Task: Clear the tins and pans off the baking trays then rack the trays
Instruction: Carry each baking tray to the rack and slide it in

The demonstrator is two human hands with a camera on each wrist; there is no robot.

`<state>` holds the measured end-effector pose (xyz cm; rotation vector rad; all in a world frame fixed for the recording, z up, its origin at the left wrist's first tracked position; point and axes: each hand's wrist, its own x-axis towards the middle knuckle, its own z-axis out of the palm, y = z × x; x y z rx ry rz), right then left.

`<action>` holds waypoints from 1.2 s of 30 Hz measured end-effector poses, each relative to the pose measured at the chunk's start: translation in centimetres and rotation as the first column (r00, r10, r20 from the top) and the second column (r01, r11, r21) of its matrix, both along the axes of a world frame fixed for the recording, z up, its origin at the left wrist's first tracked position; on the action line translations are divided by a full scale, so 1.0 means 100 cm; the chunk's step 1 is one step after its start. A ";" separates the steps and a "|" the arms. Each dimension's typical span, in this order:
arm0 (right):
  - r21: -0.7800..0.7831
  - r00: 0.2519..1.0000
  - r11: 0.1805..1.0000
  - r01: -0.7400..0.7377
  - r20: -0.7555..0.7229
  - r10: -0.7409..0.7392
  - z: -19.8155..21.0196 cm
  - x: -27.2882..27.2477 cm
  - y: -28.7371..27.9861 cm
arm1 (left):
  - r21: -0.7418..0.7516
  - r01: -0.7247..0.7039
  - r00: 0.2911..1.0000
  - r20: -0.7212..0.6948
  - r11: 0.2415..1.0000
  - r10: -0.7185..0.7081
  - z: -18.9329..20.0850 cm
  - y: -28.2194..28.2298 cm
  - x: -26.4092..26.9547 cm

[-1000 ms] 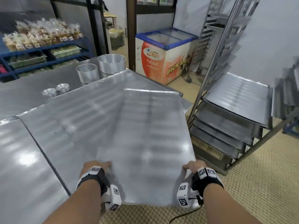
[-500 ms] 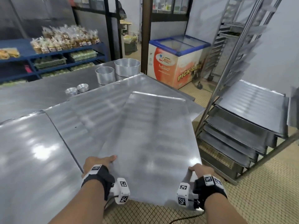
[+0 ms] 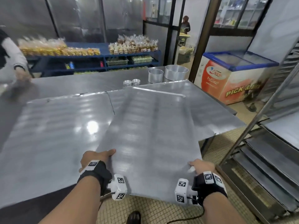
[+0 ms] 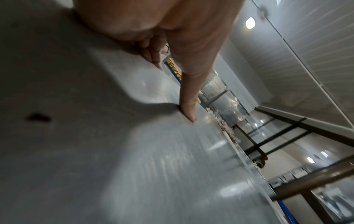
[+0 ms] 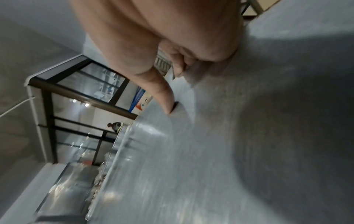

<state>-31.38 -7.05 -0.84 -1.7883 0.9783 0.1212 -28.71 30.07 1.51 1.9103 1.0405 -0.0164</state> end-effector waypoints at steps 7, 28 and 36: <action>-0.034 0.976 0.975 -0.218 -0.008 0.218 -0.002 0.018 0.071 | -0.011 -0.189 0.982 -0.024 0.982 0.189 0.004 0.070 -0.065; -0.018 0.926 0.930 -0.367 -0.102 0.364 -0.009 0.108 0.264 | -0.017 -0.455 0.887 -0.095 0.890 0.452 -0.009 0.222 -0.076; -0.043 0.920 0.925 -0.377 -0.133 0.369 -0.019 0.161 0.302 | -0.044 -0.420 0.904 -0.104 0.907 0.414 -0.016 0.258 -0.025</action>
